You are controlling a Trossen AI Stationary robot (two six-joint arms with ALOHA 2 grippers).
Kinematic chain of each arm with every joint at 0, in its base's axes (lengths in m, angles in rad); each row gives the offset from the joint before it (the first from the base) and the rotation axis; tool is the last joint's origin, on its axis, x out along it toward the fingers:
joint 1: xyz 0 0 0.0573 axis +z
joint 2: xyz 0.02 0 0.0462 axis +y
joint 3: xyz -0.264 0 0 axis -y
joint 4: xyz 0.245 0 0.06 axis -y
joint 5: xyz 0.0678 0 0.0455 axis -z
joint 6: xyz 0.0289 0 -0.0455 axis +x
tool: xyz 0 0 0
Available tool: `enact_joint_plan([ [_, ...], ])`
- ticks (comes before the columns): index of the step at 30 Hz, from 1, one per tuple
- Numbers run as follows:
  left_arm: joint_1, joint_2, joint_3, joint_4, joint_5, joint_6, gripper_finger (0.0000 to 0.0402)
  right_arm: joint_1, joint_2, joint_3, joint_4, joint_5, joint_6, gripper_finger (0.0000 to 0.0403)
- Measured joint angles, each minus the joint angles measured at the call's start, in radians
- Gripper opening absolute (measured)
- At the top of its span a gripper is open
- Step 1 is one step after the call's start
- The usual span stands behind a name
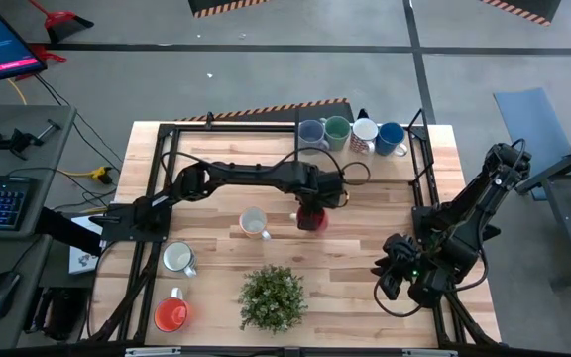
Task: Place coffee mugs
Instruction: Move the red mug to the center of the table
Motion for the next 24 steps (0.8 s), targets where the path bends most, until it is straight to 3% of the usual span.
enact_joint_plan([
  [14,0.009,0.001,0.0,-0.011,-0.002,0.044,0.0004,0.0,0.0,0.0,-0.031,0.003,-0.003,0.0106],
  [24,0.008,0.001,0.0,-0.007,0.0,0.02,0.004,0.0,0.0,0.0,-0.056,0.002,-0.003,0.0106],
])
